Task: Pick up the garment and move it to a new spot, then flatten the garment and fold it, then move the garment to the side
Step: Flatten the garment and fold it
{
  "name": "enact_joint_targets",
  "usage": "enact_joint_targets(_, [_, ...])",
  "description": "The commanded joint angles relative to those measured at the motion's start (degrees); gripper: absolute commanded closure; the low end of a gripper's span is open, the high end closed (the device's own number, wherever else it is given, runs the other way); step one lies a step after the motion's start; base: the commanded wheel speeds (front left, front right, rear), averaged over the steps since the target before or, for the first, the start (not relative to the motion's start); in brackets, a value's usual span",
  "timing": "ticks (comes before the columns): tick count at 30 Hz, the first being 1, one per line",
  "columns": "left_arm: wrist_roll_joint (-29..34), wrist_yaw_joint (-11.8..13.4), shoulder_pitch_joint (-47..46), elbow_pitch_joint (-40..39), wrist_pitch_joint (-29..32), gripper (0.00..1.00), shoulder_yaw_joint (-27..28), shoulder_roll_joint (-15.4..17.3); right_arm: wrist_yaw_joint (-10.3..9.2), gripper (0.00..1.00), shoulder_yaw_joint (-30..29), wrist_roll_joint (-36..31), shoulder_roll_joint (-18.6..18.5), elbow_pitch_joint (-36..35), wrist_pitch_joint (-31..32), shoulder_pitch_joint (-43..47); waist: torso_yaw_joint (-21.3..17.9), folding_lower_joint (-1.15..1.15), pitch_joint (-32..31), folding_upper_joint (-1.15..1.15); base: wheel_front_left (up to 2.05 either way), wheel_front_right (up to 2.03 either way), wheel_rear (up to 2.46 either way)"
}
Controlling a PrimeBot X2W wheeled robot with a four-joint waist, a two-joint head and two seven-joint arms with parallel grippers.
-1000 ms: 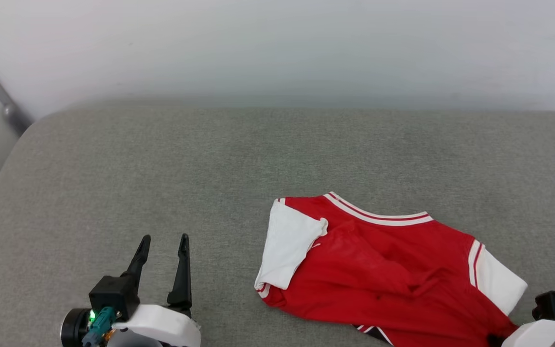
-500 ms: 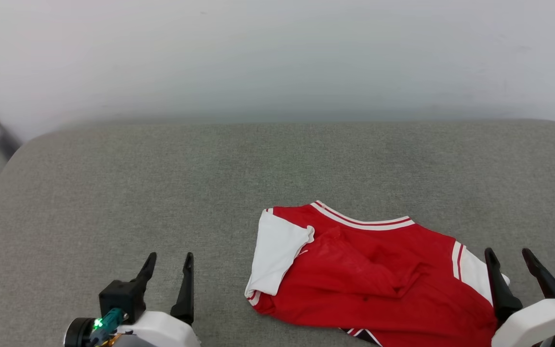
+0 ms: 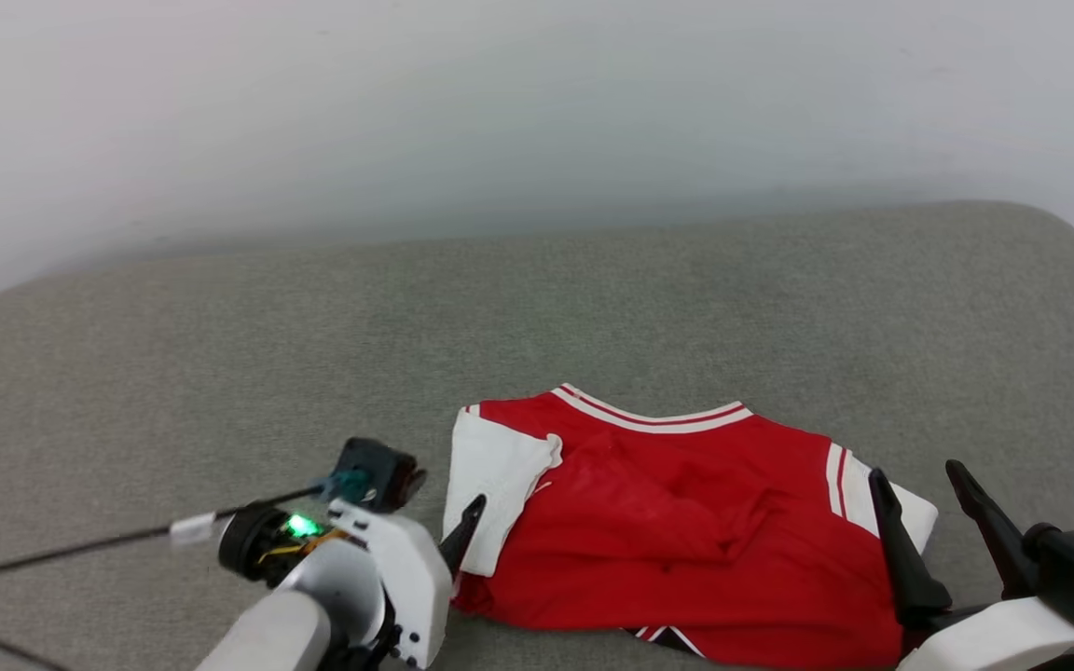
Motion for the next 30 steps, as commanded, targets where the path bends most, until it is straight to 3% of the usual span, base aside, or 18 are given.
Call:
enact_joint_targets(1, [-0.5,-1.6,-2.2,0.5,3.0,0.0,-1.2,0.5,-0.02,0.0,0.1,-0.1,0.3,-0.6,0.1,-0.1,-1.2,0.0,1.3,0.0,0.0,0.0,0.0])
enact_joint_targets(5, [-1.7,-4.5,-5.8,1.6,11.8,0.0,-4.6,1.4,-0.02,0.0,0.4,0.6,0.5,-0.9,0.4,-0.7,-2.9,0.0,3.5,0.0,0.0,0.0,0.0])
enact_joint_targets(9, [-3.4,-5.7,-8.3,2.1,18.8,0.0,-6.9,2.8,-0.02,0.0,0.9,1.4,0.5,-0.5,-0.1,-1.3,-4.4,0.0,5.4,0.0,0.0,0.0,0.0])
enact_joint_targets(11, [-3.7,-5.9,-9.2,2.0,20.6,1.0,-7.6,3.5,-0.02,0.0,0.6,2.1,0.5,0.0,-0.3,-1.5,-4.9,0.0,6.3,0.0,0.0,0.0,0.0])
enact_joint_targets(15, [-4.2,-6.1,-10.3,1.7,21.5,1.0,-7.3,4.7,-0.02,0.0,0.5,2.9,0.5,0.7,-0.9,-1.8,-5.3,0.0,7.2,0.0,0.0,0.0,0.0])
enact_joint_targets(22, [-4.6,-2.8,-10.3,-0.9,16.4,1.0,-3.3,5.5,-0.02,0.0,-0.4,3.7,0.5,1.2,-1.3,-2.3,-3.8,0.0,7.6,0.0,0.0,0.0,0.0])
enact_joint_targets(30, [-9.4,7.5,1.4,-5.4,6.4,1.0,7.7,6.5,-0.02,0.0,-1.5,3.7,0.5,0.7,-0.5,-2.5,0.8,0.0,6.8,0.0,0.0,0.0,0.0])
